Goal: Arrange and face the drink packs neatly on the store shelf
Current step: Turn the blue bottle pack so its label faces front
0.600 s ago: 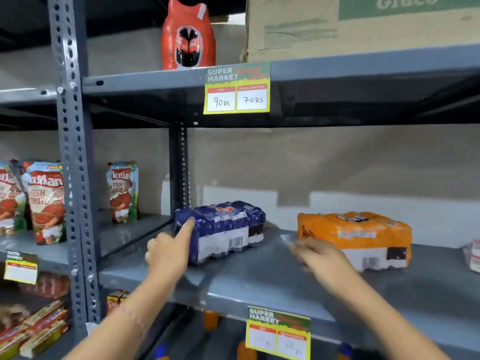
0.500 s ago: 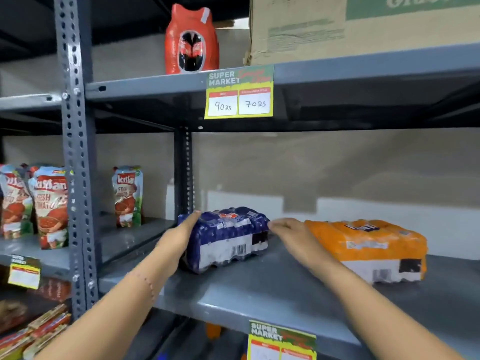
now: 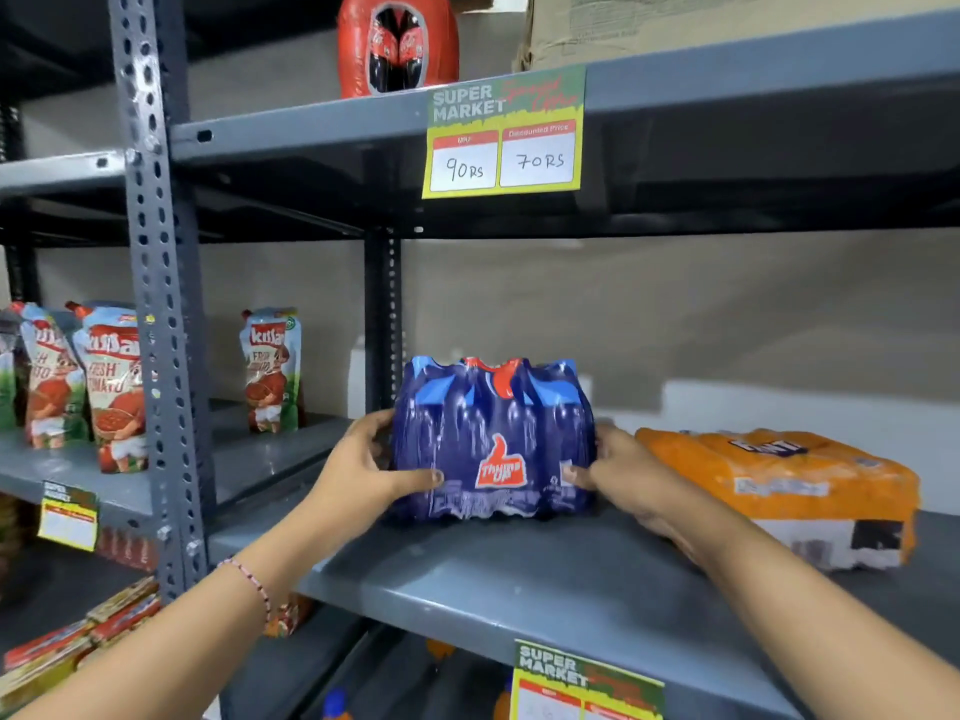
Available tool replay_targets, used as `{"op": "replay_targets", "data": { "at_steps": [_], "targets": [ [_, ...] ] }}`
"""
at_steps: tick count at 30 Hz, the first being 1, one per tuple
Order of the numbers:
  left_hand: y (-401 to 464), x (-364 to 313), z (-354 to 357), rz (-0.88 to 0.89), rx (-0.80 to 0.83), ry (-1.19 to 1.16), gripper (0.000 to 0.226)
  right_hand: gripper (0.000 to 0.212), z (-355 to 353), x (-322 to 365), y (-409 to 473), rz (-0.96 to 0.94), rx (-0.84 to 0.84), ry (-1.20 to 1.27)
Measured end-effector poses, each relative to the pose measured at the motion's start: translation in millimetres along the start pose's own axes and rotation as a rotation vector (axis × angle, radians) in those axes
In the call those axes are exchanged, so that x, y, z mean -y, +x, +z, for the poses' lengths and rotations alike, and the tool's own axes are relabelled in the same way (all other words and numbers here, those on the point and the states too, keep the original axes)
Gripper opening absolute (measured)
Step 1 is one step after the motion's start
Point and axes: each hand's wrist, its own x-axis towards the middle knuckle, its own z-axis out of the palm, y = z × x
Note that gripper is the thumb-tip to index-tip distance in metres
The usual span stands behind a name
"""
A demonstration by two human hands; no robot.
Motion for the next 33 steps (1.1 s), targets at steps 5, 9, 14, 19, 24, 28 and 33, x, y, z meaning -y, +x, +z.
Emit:
{"op": "replay_targets", "data": {
  "at_steps": [5, 9, 14, 19, 24, 28, 33],
  "targets": [
    [11.3, 19.1, -6.3, 0.035, 0.050, 0.092, 0.077, 0.056, 2.9, -5.9, -23.0, -0.018, -0.085, 0.017],
    [25.4, 21.7, -15.2, 0.043, 0.027, 0.141, 0.066, 0.056, -1.0, -3.2, -32.4, -0.014, -0.075, 0.176],
    [43.3, 30.5, 4.2, -0.165, -0.071, -0.061, 0.038, 0.058, 3.3, -5.0, -32.1, -0.011, -0.216, 0.135],
    [38.7, 30.4, 12.4, -0.194, 0.253, -0.435, 0.064, 0.080, 9.9, -0.4, -33.1, 0.107, -0.050, 0.378],
    [20.4, 20.2, 15.2, -0.084, 0.626, -0.175, 0.081, 0.089, 0.9, 1.7, -37.5, 0.114, -0.005, 0.390],
    [29.3, 12.9, -10.6, -0.020, 0.389, -0.113, 0.083, 0.033, 3.8, 4.6, -33.4, 0.069, -0.240, 0.249],
    [51.1, 29.0, -12.6, -0.110, -0.063, -0.114, 0.018, 0.052, 7.6, -4.5, -28.8, 0.011, -0.268, 0.234]
  ]
}}
